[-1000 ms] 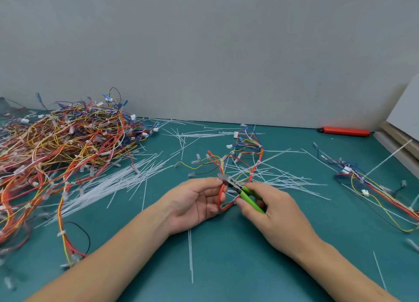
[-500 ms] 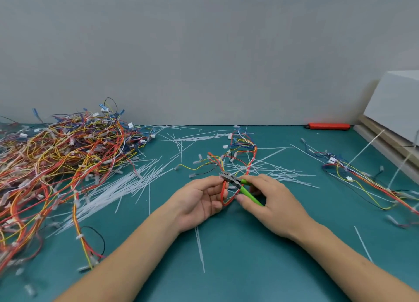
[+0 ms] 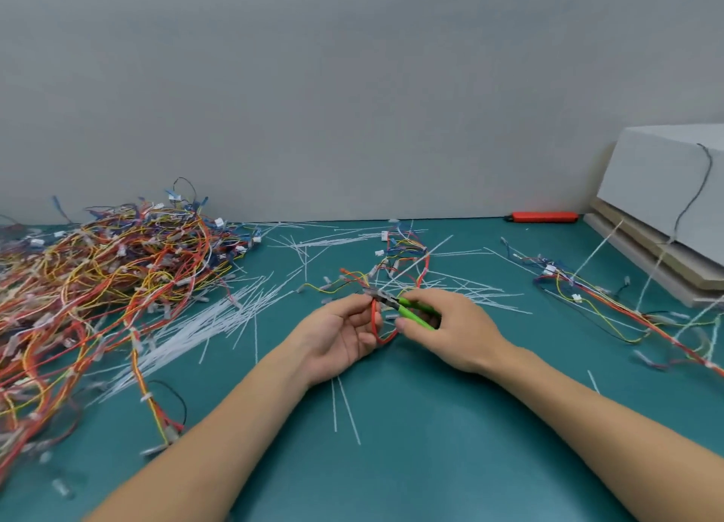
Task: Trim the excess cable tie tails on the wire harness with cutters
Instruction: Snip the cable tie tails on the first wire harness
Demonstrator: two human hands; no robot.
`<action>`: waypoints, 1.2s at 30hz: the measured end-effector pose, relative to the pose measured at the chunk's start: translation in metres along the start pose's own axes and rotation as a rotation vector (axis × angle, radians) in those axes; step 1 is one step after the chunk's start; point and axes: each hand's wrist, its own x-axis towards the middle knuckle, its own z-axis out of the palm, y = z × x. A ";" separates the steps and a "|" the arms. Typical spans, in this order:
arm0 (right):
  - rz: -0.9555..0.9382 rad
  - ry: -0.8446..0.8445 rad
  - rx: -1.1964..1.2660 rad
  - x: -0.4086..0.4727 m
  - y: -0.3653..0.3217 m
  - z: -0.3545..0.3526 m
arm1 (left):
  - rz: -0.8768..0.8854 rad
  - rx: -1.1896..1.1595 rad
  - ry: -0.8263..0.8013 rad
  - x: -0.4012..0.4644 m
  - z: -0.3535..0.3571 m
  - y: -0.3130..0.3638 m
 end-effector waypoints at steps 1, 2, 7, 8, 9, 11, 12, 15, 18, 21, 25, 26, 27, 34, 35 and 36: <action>-0.016 0.014 -0.006 -0.001 0.003 0.001 | 0.004 0.002 -0.008 -0.001 0.001 -0.001; -0.028 0.022 -0.001 -0.002 0.005 0.001 | 0.010 0.006 -0.015 -0.001 0.002 -0.001; -0.069 0.023 0.095 -0.004 0.012 0.004 | 0.041 0.047 -0.009 0.001 0.000 -0.004; -0.072 0.020 0.106 -0.003 0.011 0.003 | 0.045 0.049 -0.010 0.001 0.000 -0.004; -0.073 0.016 0.112 -0.003 0.011 0.003 | 0.044 0.053 -0.012 0.001 0.000 -0.004; -0.074 0.014 0.110 -0.004 0.011 0.002 | 0.040 0.064 -0.016 0.001 0.000 -0.003; -0.073 0.016 0.110 -0.006 0.011 0.002 | 0.039 0.073 -0.021 0.001 0.000 -0.003; -0.068 0.027 0.108 -0.008 0.011 0.001 | 0.031 0.083 -0.030 0.000 0.001 -0.003; -0.069 0.044 0.093 -0.009 0.010 0.003 | 0.022 0.083 -0.027 0.000 -0.001 -0.002; -0.092 0.033 0.079 -0.008 0.007 0.003 | 0.020 0.083 -0.033 0.000 -0.004 -0.002; -0.102 0.032 0.035 -0.009 0.005 0.002 | 0.023 0.074 -0.027 -0.002 -0.005 -0.003; -0.097 0.037 0.024 -0.010 0.004 0.001 | 0.026 0.071 -0.026 -0.002 -0.005 -0.003; -0.097 0.042 0.016 -0.011 0.002 0.001 | 0.028 0.072 -0.027 -0.002 -0.005 -0.003; -0.077 0.045 0.004 -0.014 0.004 0.001 | 0.024 0.101 -0.017 -0.002 -0.005 -0.002; -0.080 0.037 0.006 -0.015 0.003 0.000 | 0.023 0.100 -0.015 -0.002 -0.005 -0.002; -0.083 0.029 0.008 -0.015 0.003 0.000 | 0.020 0.102 -0.013 -0.002 -0.005 -0.002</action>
